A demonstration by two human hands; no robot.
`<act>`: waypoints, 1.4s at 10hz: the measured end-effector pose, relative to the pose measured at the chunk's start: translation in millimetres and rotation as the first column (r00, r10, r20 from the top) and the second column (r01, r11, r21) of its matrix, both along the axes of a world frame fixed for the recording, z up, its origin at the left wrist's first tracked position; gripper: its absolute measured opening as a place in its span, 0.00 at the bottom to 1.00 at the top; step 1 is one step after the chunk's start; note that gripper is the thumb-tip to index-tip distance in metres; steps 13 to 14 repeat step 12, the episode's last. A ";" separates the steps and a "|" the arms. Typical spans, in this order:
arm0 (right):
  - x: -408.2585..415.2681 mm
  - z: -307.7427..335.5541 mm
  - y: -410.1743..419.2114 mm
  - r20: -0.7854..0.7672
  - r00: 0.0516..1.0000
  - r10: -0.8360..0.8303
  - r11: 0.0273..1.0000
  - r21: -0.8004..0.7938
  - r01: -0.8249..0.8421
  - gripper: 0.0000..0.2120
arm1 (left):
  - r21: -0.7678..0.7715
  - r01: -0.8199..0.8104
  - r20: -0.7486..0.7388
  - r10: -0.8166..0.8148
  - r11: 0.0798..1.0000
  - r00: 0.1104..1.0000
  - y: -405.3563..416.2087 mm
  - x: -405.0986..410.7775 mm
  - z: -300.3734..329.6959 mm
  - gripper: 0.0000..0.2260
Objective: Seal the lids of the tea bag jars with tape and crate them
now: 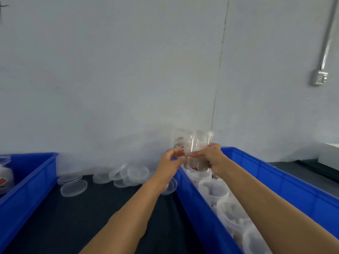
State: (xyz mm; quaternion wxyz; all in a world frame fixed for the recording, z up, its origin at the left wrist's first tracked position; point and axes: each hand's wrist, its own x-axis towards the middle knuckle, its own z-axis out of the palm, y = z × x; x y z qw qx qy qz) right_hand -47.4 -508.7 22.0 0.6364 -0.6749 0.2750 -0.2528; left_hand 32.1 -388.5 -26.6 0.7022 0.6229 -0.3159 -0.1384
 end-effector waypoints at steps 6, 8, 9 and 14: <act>79.1 -38.8 -66.1 0.049 0.999 -0.015 0.984 -0.177 0.023 0.42 | 0.053 -0.131 0.239 0.115 0.990 0.964 -86.3 57.0 -45.7 0.15; 77.8 -40.1 -67.5 0.029 0.999 -0.019 0.982 -0.185 0.024 0.44 | 0.140 -0.177 0.289 0.131 0.974 0.948 -91.4 58.0 -48.0 0.24; 75.4 -38.1 -62.8 -0.009 1.000 -0.017 0.982 -0.186 0.015 0.45 | 0.176 -0.166 0.294 0.109 0.970 0.950 -88.4 55.2 -46.5 0.26; 66.1 -26.9 -28.1 -0.116 0.943 -0.310 0.936 -0.209 0.282 0.31 | 0.092 -0.031 0.082 0.024 0.995 0.996 -58.2 37.5 -23.1 0.14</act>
